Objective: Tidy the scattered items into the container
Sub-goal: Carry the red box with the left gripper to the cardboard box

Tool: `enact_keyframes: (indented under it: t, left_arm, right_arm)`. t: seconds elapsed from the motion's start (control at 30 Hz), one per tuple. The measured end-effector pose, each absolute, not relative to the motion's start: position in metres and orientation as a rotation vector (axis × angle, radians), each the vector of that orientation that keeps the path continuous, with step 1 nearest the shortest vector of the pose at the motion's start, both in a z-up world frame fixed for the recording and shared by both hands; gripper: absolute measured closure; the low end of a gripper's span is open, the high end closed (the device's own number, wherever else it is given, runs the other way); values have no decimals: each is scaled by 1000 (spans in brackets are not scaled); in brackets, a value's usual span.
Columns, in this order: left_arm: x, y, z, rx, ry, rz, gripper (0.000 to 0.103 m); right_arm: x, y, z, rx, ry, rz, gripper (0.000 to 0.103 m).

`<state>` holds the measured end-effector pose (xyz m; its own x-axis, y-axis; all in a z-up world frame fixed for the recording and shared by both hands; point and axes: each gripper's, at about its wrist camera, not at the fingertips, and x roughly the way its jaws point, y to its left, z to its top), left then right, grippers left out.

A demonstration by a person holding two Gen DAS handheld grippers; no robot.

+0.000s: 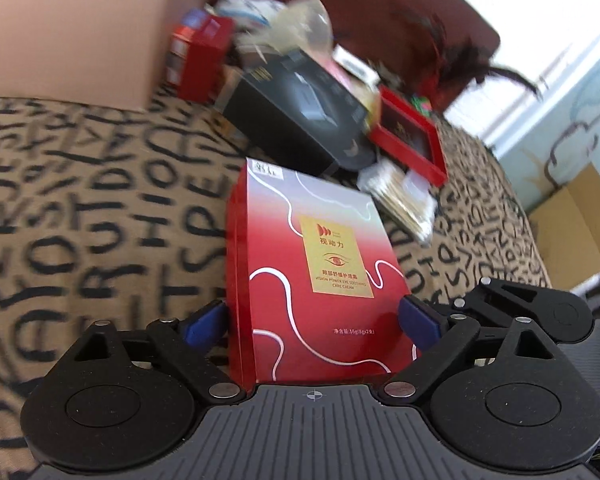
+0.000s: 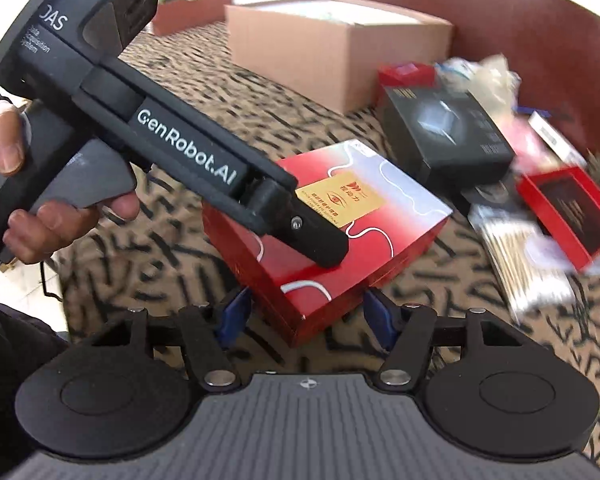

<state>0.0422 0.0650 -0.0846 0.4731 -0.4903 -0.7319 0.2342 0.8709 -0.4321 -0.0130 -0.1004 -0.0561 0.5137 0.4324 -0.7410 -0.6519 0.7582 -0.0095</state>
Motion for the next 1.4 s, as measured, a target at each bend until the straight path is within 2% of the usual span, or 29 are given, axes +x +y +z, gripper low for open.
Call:
enact_keyframes:
  t: [0.43,0.63,0.77,0.9,1.13,1.2,1.33,1.4]
  left_arm:
    - [36,133,-11,-254,714,-310,8]
    - [58,148,-53,-276,884,-280,11]
    - [68,161,-88,-370,1001,-286,12]
    - [75,166,-95,-356,1011,-268,11]
    - [87,166,-103,-349,1021,-319,11]
    - [88,160,-104,-319,1018,-334,12]
    - [84,161,-98,-335,1005,-307,13]
    - [80,164,-91,-343,989,-305,12]
  right_arm:
    - [8,-26,-11,-438,629,783,42]
    - [37,-18,-38,-339,806,818,41]
    - [36,-11,-51,-392,815,850,32]
    - [34,-3,-60,-473,791,844,24]
    - [51,-1,-81,-433,825,863,17]
    - [54,-1,-84,-418,816,860,19]
    - [46,0,-76,-481,774,840,35]
    - [39,-1,-68,-536,714,830,36]
